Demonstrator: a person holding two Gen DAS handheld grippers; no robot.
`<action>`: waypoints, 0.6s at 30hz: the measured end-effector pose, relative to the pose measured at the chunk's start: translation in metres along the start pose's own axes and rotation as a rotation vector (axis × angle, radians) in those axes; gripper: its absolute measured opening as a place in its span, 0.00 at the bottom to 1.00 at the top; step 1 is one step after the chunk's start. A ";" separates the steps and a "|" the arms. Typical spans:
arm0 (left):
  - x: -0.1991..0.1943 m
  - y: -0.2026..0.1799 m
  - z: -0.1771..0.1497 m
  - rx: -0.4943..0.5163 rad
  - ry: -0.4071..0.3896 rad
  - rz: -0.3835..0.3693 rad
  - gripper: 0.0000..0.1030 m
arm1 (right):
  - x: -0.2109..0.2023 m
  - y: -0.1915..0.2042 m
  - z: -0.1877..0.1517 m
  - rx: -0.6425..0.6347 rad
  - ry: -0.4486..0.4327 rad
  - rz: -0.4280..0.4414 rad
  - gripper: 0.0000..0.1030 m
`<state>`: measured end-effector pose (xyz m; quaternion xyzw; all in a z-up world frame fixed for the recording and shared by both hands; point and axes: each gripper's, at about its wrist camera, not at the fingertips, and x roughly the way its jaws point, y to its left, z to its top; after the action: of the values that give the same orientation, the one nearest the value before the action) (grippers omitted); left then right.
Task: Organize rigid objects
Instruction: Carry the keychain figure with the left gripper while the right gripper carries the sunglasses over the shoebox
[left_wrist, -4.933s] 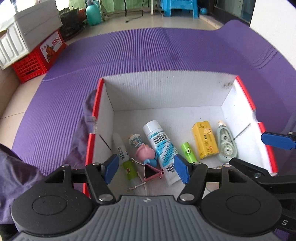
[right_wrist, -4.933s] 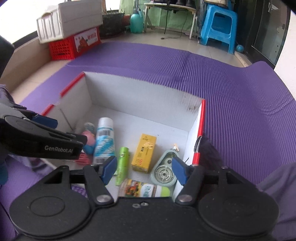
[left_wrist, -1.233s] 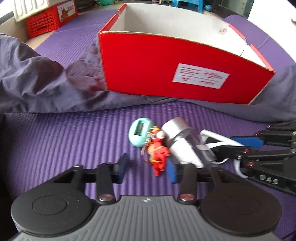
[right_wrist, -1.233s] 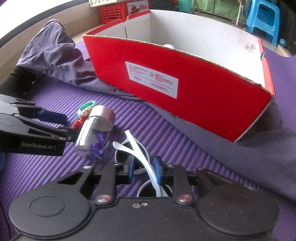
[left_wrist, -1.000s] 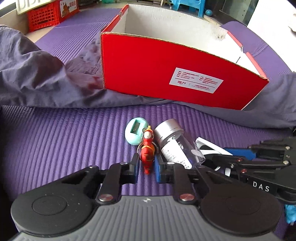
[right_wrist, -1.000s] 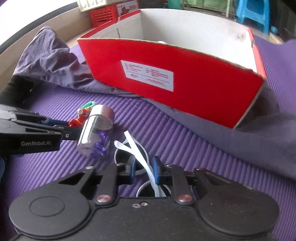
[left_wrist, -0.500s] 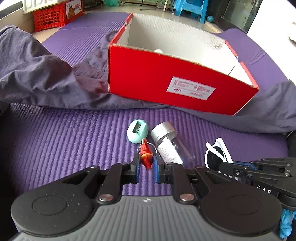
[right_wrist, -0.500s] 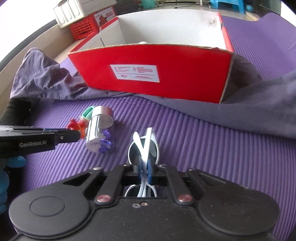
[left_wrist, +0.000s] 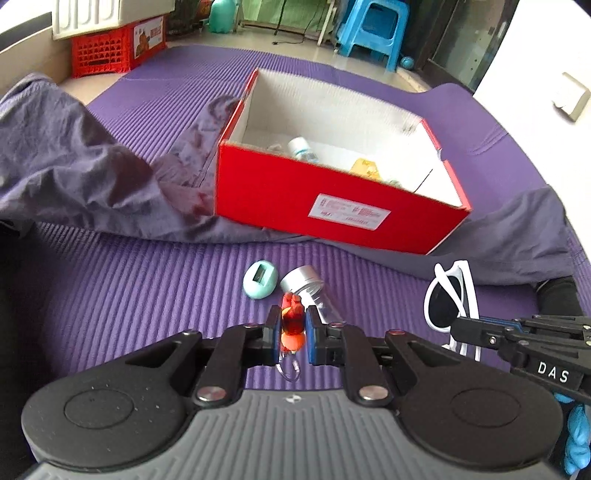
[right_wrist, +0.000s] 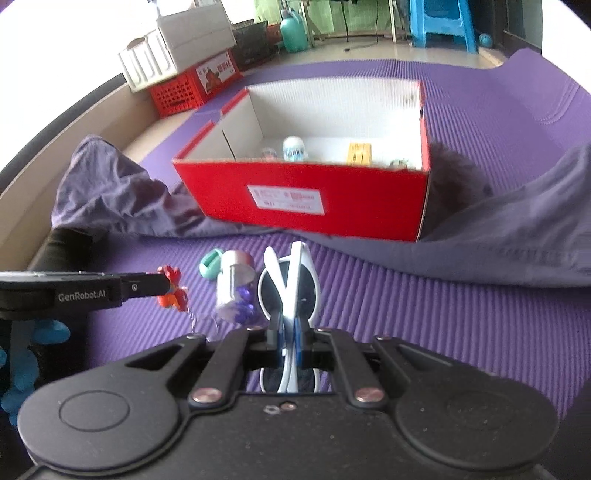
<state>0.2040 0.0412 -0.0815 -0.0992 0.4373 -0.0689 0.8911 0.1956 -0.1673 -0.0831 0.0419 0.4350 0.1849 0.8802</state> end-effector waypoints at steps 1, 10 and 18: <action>-0.004 -0.002 0.002 0.003 -0.006 -0.003 0.12 | -0.004 0.001 0.003 -0.002 -0.006 0.001 0.05; -0.034 -0.020 0.043 0.044 -0.050 -0.019 0.12 | -0.035 0.011 0.043 -0.030 -0.054 -0.018 0.05; -0.050 -0.039 0.096 0.111 -0.145 -0.014 0.12 | -0.044 0.014 0.086 -0.070 -0.118 -0.045 0.05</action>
<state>0.2486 0.0253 0.0234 -0.0573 0.3664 -0.0920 0.9241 0.2345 -0.1630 0.0063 0.0120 0.3765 0.1776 0.9092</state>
